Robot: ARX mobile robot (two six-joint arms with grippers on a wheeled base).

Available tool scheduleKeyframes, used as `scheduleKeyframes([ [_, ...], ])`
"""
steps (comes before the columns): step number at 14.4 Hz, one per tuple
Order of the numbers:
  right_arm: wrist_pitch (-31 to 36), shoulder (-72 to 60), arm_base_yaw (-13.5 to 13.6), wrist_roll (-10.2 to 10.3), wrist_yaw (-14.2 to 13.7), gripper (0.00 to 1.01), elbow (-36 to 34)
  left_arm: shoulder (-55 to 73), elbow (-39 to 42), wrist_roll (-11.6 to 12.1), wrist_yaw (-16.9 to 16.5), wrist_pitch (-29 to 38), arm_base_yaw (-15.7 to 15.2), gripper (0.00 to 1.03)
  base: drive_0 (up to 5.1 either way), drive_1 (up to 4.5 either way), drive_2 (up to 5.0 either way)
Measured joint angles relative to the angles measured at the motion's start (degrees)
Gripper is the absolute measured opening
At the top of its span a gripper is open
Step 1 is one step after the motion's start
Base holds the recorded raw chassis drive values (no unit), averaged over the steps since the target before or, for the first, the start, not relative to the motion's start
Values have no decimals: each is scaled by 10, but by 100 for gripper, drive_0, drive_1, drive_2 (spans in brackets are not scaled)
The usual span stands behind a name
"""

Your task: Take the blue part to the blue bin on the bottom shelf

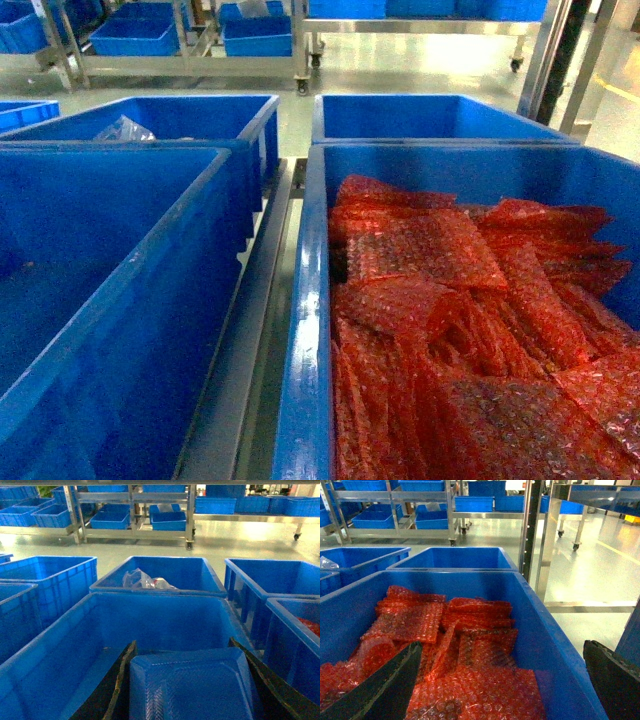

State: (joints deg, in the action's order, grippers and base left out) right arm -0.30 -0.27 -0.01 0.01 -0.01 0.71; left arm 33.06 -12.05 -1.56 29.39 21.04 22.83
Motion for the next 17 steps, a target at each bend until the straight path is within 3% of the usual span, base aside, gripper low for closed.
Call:
scheduleKeyframes([
  [16,0,0,0,0,0,98,0,0,0,0,0,0,0,45,0,0,0],
  [17,0,0,0,0,0,98,0,2,-4,-3,11,-23,3,45,0,0,0],
])
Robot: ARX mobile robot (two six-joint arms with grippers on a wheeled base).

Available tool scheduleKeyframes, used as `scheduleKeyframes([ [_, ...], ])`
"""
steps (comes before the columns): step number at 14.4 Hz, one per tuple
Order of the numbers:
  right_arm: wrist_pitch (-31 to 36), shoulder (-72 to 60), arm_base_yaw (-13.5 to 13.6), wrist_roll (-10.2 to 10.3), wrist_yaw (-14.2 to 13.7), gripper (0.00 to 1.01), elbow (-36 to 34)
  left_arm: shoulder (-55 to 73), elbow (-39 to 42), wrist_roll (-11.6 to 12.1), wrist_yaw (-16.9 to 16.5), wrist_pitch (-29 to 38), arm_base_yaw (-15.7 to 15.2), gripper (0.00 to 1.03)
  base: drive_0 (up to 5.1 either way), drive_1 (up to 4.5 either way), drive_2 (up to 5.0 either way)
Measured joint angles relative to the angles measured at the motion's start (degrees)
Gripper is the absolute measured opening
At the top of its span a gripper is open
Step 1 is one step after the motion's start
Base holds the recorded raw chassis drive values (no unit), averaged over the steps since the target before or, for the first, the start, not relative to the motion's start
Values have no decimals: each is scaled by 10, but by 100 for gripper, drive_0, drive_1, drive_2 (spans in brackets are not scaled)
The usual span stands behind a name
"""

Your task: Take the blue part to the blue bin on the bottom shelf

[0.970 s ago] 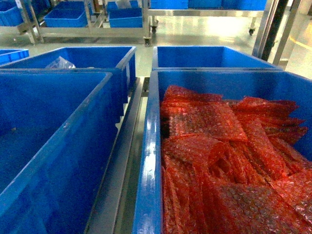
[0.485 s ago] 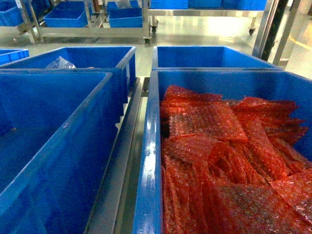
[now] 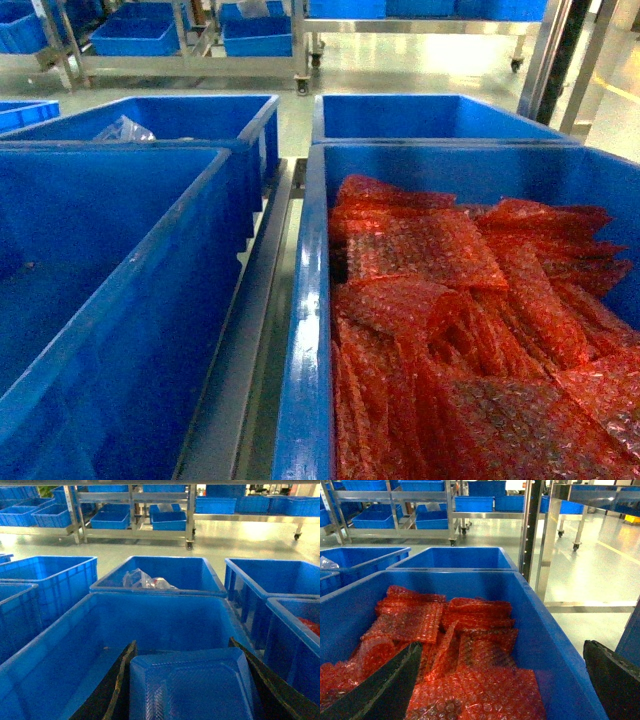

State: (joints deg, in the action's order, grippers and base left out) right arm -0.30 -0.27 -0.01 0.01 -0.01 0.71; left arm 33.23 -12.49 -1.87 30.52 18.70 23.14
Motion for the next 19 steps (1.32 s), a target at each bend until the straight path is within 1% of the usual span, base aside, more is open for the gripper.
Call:
scheduleKeyframes([
  [1,0,0,0,0,0,98,0,15,-17,-5,35,-45,0,45,0,0,0],
  [2,0,0,0,0,0,98,0,47,-30,-8,36,-33,-15,45,0,0,0],
  [3,0,0,0,0,0,98,0,110,-63,-25,1,-18,-52,45,0,0,0],
  [4,0,0,0,0,0,98,0,163,-82,-32,-24,14,-76,45,0,0,0],
  [5,0,0,0,0,0,98,0,218,-100,-40,-45,48,-91,47,0,0,0],
  [7,0,0,0,0,0,98,0,312,-129,-37,-67,103,-108,67,0,0,0],
  [8,0,0,0,0,0,98,0,340,-138,-36,-65,110,-113,79,0,0,0],
  [9,0,0,0,0,0,98,0,331,-138,-37,-59,101,-116,92,0,0,0],
  [10,0,0,0,0,0,98,0,307,-135,-33,-47,92,-115,100,0,0,0],
  [11,0,0,0,0,0,98,0,267,-125,-21,-20,77,-107,98,0,0,0],
  [12,0,0,0,0,0,98,0,202,-107,-6,4,45,-96,98,0,0,0],
  [14,0,0,0,0,0,98,0,188,-106,4,10,48,-98,98,0,0,0],
  [17,0,0,0,0,0,98,0,194,-106,7,10,46,-98,98,0,0,0],
  [18,0,0,0,0,0,98,0,193,-104,9,2,55,-100,97,0,0,0],
  [19,0,0,0,0,0,98,0,186,-82,10,-77,111,-122,89,0,0,0],
])
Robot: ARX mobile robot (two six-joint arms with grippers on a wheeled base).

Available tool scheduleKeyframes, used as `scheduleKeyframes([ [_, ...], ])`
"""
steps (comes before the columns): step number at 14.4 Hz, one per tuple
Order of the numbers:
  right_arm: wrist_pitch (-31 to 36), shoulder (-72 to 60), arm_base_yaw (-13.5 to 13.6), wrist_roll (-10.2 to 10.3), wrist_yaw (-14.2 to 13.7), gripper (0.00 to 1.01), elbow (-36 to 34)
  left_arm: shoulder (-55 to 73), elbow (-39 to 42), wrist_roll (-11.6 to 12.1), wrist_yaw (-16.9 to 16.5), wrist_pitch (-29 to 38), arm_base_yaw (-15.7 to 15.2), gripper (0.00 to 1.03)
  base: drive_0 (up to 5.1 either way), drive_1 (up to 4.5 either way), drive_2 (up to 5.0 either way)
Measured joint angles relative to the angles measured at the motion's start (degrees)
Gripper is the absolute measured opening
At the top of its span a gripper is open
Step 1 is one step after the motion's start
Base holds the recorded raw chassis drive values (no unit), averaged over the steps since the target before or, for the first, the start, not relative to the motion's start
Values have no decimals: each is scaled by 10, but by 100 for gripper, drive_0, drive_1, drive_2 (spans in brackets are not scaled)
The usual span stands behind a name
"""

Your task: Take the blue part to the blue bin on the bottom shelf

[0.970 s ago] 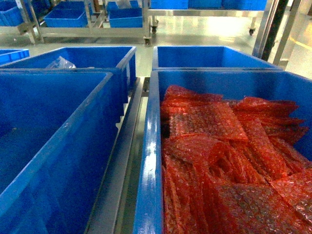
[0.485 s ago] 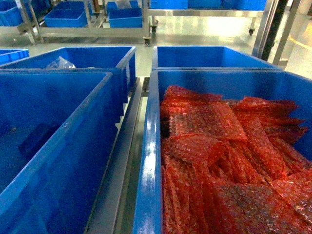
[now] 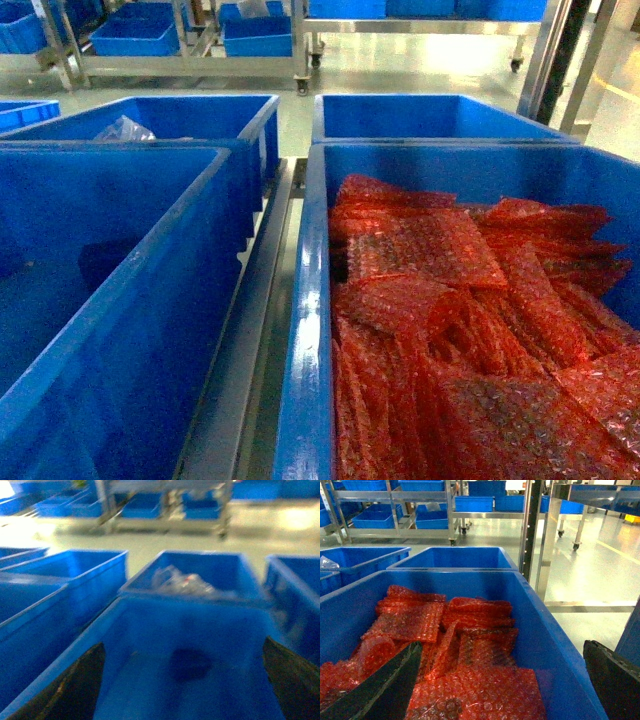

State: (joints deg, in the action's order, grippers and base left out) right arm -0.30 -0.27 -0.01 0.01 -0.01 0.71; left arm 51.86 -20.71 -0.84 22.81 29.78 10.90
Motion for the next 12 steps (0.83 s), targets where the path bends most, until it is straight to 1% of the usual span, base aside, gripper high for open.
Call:
scheduleKeyframes([
  [1,0,0,0,0,0,98,0,-14,17,0,-44,17,-13,83,0,0,0],
  [2,0,0,0,0,0,98,0,-35,40,0,-98,24,-26,74,0,0,0],
  [3,0,0,0,0,0,98,0,-50,58,0,-132,24,-33,65,0,0,0],
  [4,0,0,0,0,0,98,0,-73,87,0,-163,20,-42,46,0,0,0],
  [5,0,0,0,0,0,98,0,-100,107,0,-171,16,-53,29,0,0,0],
  [6,0,0,0,0,0,98,0,-127,123,0,-194,8,-76,13,0,0,0],
  [7,0,0,0,0,0,98,0,-145,134,0,-223,1,-104,2,0,0,0],
  [8,0,0,0,0,0,98,0,-163,144,0,-220,-9,-112,2,0,0,0],
  [9,0,0,0,0,0,98,0,-181,153,0,-227,-18,-110,2,0,0,0],
  [12,0,0,0,0,0,98,0,-233,174,0,-228,-51,-108,2,0,0,0],
])
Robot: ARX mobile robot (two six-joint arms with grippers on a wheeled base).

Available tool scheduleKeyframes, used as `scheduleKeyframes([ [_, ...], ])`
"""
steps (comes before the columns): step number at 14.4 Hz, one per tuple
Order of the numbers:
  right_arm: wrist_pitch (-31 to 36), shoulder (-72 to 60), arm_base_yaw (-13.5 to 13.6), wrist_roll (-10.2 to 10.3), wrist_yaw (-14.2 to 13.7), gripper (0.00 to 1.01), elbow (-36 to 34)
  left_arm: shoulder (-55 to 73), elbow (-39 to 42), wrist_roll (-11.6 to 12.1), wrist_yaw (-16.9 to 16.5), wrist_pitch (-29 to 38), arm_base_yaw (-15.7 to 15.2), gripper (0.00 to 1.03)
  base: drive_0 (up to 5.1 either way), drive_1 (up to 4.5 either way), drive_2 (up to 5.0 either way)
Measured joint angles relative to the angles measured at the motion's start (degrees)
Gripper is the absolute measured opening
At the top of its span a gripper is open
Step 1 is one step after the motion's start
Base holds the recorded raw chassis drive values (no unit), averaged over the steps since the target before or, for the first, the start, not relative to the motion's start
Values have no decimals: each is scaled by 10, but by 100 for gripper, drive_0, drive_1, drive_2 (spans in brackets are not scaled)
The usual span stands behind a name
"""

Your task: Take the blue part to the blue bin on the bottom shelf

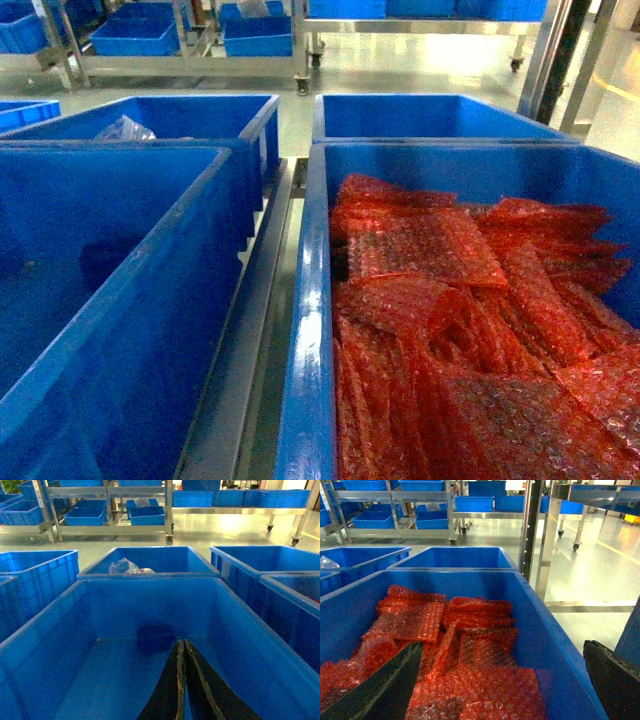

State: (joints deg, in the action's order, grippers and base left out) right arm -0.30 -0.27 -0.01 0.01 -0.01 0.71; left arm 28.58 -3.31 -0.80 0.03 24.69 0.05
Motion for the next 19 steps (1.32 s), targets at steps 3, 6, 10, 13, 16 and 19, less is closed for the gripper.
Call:
scheduleKeyframes([
  [3,0,0,0,0,0,98,0,-54,11,0,0,-37,0,2,0,0,0],
  [6,0,0,0,0,0,98,0,-87,27,0,0,-52,0,2,0,0,0],
  [10,0,0,0,0,0,98,0,-136,27,0,0,-99,0,2,0,0,0],
  [13,0,0,0,0,0,98,0,-169,27,0,0,-132,0,2,0,0,0],
  [16,-1,0,0,0,0,98,0,-259,27,0,-2,-252,0,2,0,0,0],
  [19,-1,0,0,0,0,98,0,-281,27,0,-1,-254,0,2,0,0,0],
])
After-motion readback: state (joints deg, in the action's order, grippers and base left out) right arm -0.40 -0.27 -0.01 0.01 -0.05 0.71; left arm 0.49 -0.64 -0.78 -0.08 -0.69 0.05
